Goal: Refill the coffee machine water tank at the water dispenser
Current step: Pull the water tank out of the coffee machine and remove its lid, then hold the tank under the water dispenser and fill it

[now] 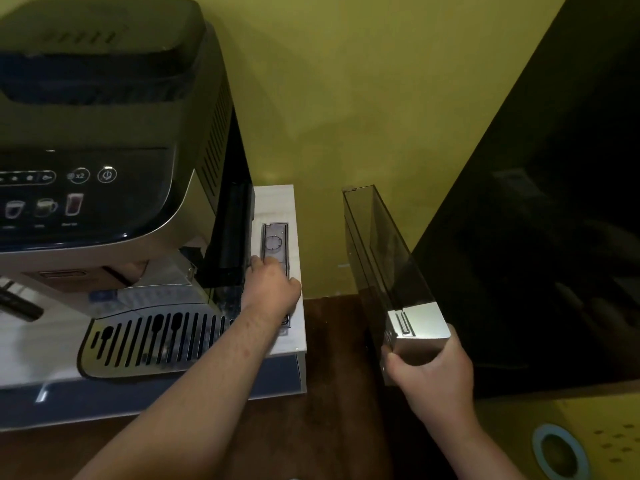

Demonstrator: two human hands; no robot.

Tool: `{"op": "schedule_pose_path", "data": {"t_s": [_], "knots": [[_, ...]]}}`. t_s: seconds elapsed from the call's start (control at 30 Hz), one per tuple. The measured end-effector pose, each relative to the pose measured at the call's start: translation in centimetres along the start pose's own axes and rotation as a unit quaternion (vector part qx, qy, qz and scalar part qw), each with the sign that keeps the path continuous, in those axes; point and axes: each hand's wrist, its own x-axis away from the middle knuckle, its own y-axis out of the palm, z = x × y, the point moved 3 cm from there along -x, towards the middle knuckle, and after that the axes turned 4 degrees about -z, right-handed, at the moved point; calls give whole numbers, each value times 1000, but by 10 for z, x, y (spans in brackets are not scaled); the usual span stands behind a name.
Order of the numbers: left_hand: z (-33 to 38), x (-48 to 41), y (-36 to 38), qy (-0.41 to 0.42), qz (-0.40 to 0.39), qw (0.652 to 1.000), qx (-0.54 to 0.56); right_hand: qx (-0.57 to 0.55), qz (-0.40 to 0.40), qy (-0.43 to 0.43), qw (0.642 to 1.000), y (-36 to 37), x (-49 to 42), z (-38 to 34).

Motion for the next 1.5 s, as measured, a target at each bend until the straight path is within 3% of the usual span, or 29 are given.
{"op": "schedule_pose_path", "data": {"t_s": [0.17,0.27,0.4,0.7,0.87,1.2,1.33,1.5], "knots": [[9,16,-18,120,65,990,27,-10,-5,-31,999,-1,1,-16],[16,25,-28,126,29,975,182,-22,-8,-42,999,-8,3,-31],[40,26,-52,87,-24,926,367,-42,-6,-29,999,-28,17,-51],[89,32,-101,111,-112,900,406,-18,7,-13,1000,-82,90,-86],[90,50,-109,139,-131,904,381,4,20,-6,1000,-102,138,-88],[97,139,-110,194,-303,816,452,-37,25,-15,999,-134,232,-59],[94,193,-108,215,-302,806,462,-90,57,-8,994,-158,265,-34],[100,281,-95,239,-311,778,490,-277,74,-76,955,-200,315,10]]}}
